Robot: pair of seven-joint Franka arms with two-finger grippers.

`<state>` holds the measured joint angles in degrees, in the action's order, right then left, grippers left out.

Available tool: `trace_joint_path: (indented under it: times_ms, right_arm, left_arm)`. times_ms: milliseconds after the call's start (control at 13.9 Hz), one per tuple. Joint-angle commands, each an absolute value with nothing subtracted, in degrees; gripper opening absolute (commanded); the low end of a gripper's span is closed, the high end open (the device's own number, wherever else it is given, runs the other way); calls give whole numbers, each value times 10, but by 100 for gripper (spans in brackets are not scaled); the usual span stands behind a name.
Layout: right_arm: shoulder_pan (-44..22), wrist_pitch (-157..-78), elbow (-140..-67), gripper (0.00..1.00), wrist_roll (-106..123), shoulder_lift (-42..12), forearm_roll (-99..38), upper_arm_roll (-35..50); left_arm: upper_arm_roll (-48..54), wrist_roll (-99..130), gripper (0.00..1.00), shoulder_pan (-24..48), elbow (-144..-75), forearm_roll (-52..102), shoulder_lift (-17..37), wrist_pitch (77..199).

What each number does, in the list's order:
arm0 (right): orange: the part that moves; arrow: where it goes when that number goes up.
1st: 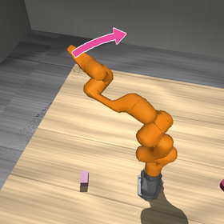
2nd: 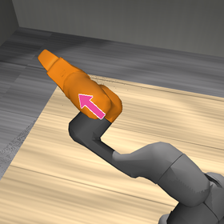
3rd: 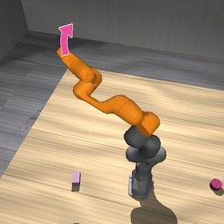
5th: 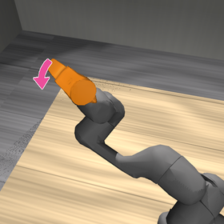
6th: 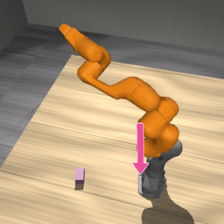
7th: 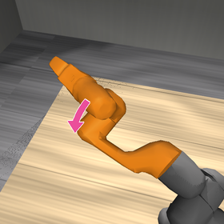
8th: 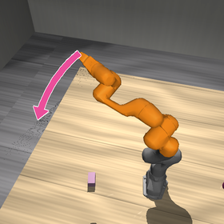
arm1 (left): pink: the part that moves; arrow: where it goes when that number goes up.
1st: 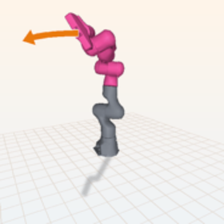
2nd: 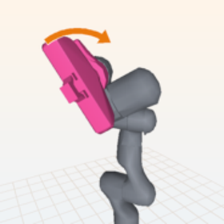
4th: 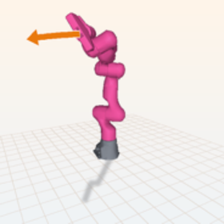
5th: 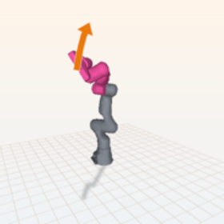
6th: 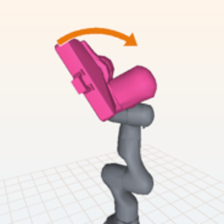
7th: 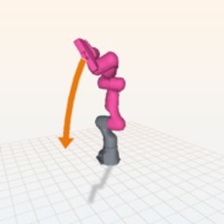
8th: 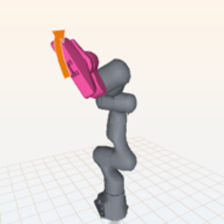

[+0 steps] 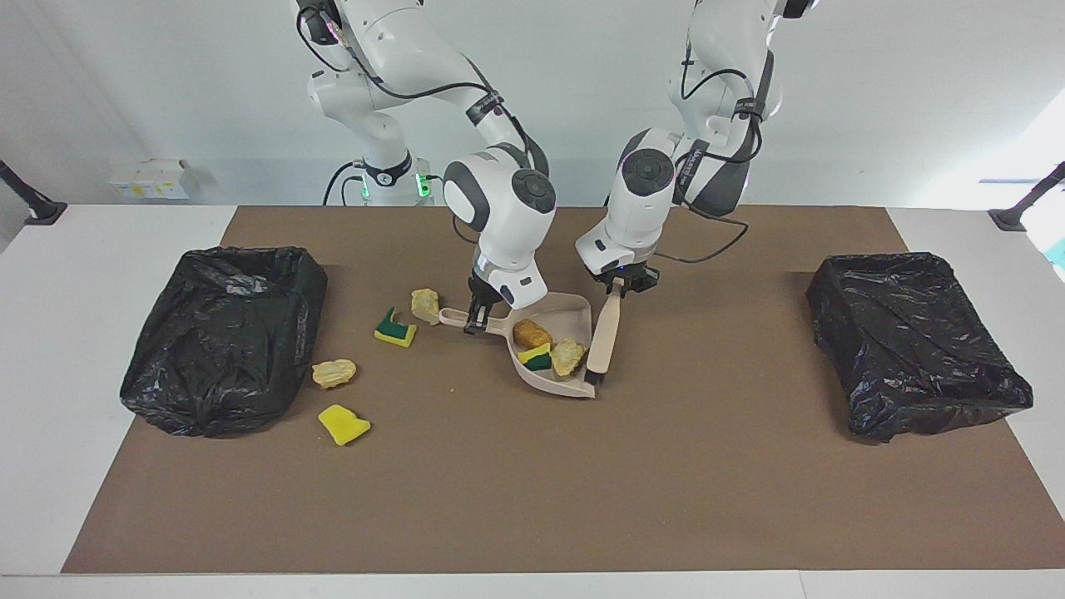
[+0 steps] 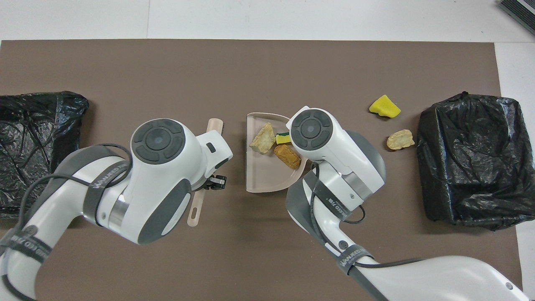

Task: Sweep and dump trash in bin
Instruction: 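Carry the dustpan with the right gripper over the nearer black bin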

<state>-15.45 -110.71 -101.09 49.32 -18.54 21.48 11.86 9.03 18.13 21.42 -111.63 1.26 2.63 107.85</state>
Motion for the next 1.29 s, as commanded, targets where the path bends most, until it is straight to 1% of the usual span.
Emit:
trace_joint_path:
  times_ms: [0, 143, 287, 502, 646, 717, 861, 1076, 1220]
  right_arm:
    - [-121, -1080, -1010, 0, 568, -150, 179, 124]
    - [-96, -1044, -984, 0, 631, -144, 178, 124]
    - [-76, -1002, -952, 0, 680, -139, 178, 124]
    - [-39, -966, -933, 0, 750, -123, 178, 122]
    - [-11, -953, -933, 0, 779, -105, 178, 122]
    - [3, -949, -933, 0, 793, -96, 178, 120]
    - [38, -942, -935, 0, 801, -81, 178, 119]
    - [100, -943, -938, 0, 828, -78, 188, 118]
    - [158, -953, -940, 0, 860, -78, 190, 118]
  left_arm:
    - [92, 234, 0, 208, -1123, 19, -24, 1015]
    - [100, 343, 0, 227, -1143, 20, -41, 1012]
    - [100, 390, 0, 270, -1163, 23, -56, 1033]
    - [99, 403, 0, 321, -1188, 45, -43, 1100]
    - [100, 432, 0, 363, -1239, 45, -33, 1183]
    - [100, 432, 0, 377, -1255, 45, -31, 1205]
    - [100, 441, 0, 403, -1269, 49, -17, 1217]
    - [100, 479, 0, 410, -1274, 88, -10, 1243]
    - [100, 482, 0, 424, -1281, 94, -5, 1245]
